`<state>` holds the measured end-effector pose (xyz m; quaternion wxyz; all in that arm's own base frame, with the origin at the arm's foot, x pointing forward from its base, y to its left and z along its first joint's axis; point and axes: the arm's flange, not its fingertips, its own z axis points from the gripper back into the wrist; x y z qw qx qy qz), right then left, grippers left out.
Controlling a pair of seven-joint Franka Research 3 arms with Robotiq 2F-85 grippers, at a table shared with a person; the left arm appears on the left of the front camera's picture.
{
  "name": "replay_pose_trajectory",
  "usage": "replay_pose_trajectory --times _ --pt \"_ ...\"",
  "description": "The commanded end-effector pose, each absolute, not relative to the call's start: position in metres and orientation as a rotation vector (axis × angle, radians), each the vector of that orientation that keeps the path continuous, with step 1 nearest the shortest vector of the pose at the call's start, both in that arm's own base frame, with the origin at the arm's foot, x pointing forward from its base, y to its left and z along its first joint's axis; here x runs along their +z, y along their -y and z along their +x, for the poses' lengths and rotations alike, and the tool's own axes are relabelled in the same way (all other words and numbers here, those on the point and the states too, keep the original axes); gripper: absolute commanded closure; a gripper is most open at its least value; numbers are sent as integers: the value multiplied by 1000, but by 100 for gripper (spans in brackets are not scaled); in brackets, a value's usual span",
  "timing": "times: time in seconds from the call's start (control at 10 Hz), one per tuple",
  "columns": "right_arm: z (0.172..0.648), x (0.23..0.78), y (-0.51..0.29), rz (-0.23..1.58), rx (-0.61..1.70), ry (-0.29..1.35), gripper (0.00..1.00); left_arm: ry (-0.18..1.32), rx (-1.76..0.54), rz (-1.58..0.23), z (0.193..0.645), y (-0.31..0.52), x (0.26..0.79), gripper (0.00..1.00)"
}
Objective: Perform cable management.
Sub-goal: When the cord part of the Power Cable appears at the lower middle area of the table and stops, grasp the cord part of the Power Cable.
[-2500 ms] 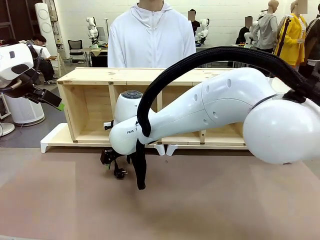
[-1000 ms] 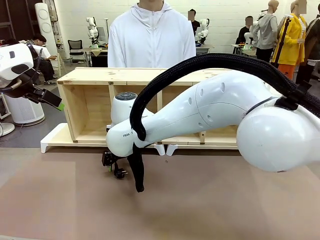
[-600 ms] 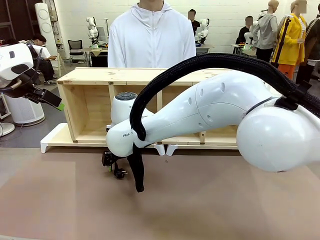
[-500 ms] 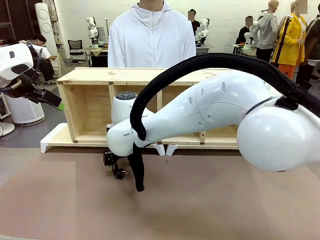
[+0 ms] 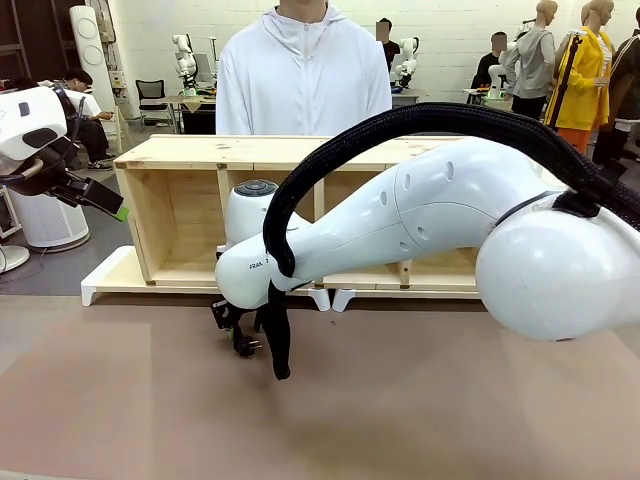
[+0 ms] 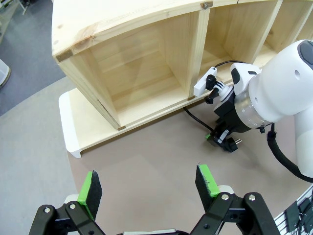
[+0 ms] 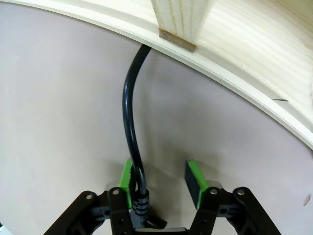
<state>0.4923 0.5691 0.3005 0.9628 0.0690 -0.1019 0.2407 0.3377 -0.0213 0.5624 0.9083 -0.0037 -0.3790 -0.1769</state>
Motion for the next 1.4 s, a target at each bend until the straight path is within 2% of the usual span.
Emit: replay_pose_trajectory --times 0.0,0.1,0.2,0.3,0.6,1.3 --pt "487 297 -567 141 442 173 65 778 -348 -17 338 21 562 0" --pt "486 297 -567 135 428 162 99 778 -348 -17 338 21 562 0" --pt "486 298 -568 120 392 147 85 778 -348 -17 338 21 562 0" --pt "485 299 -568 85 336 134 100 778 -348 -17 338 21 562 0" --pt "484 301 -574 -6 241 76 100 778 -348 -17 338 21 562 0" --pt "482 307 -568 9 248 76 100 778 -348 -17 338 21 562 0"
